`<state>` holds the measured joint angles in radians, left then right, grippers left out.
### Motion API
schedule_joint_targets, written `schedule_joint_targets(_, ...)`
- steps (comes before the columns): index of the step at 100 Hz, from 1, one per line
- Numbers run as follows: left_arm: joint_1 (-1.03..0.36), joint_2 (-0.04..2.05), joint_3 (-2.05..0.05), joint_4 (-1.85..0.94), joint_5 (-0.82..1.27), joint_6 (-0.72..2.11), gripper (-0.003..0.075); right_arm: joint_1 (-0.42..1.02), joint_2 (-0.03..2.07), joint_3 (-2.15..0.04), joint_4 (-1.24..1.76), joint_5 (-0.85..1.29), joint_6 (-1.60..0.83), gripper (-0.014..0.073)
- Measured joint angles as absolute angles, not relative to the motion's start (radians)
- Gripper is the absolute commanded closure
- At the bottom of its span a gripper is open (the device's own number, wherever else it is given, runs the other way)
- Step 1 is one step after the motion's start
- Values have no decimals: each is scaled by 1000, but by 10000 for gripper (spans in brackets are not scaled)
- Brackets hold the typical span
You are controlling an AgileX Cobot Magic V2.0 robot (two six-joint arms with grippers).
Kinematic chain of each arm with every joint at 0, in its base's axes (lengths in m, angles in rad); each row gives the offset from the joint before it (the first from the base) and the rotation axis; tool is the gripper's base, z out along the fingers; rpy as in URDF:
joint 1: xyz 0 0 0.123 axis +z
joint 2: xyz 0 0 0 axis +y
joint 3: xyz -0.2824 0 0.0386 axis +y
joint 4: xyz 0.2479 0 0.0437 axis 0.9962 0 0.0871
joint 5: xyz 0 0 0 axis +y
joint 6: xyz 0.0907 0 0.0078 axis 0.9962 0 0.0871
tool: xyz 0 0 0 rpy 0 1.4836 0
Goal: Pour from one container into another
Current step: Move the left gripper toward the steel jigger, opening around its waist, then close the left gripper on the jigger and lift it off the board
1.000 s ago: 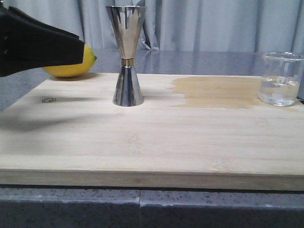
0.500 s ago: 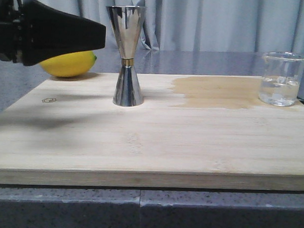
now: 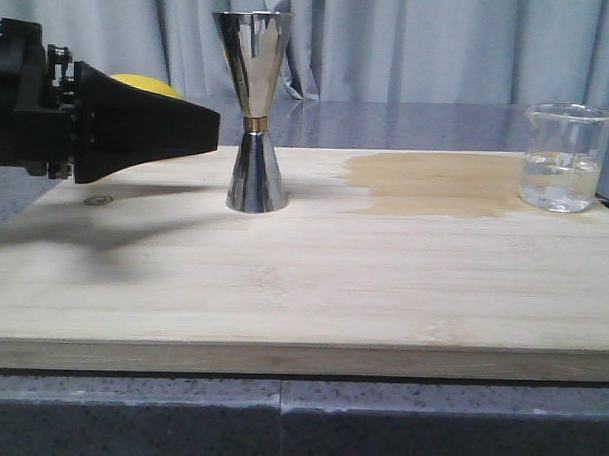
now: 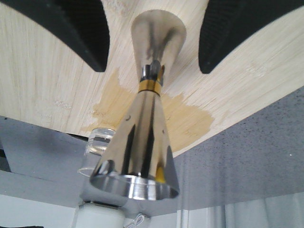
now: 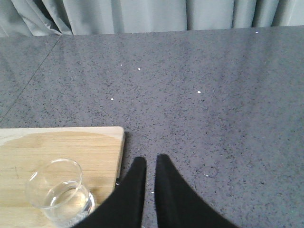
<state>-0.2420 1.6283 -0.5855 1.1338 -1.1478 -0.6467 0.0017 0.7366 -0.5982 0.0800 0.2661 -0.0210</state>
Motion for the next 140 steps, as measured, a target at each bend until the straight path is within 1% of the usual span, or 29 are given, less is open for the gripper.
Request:
schedule_joint_targets(8,-242,1628,-586,1132,-1148,-644,327,2,737,-598,79,266,-21,492)
schedule_joint_targets(20,-242,1628,-586,1132,-1148,-642,327,2,737,-598,78,261,-21,368)
schedule_joint_targets(25,-242,1628,-586,1132,-1148,-642,327,2,737,-598,78,258,-21,336)
schedule_joint_targets(55,-284,1628,-604,1131,-1148,-640,327,2,798,-598,77,248,-21,253)
schedule_joint_targets(64,-296,1628,-620,1133,-1139,-640,327,2,815,-598,77,248,-21,237)
schedule_joint_targets(91,-300,1636,-645,1134,-1117,-640,326,2,820,-598,77,244,-21,239)
schedule_joint_targets(104,-304,1676,-647,1132,-1129,-640,304,2,820,-598,77,242,-21,239)
schedule_joint_targets(140,-333,1771,-679,1088,-1144,-640,304,2,820,-598,76,242,-21,239)
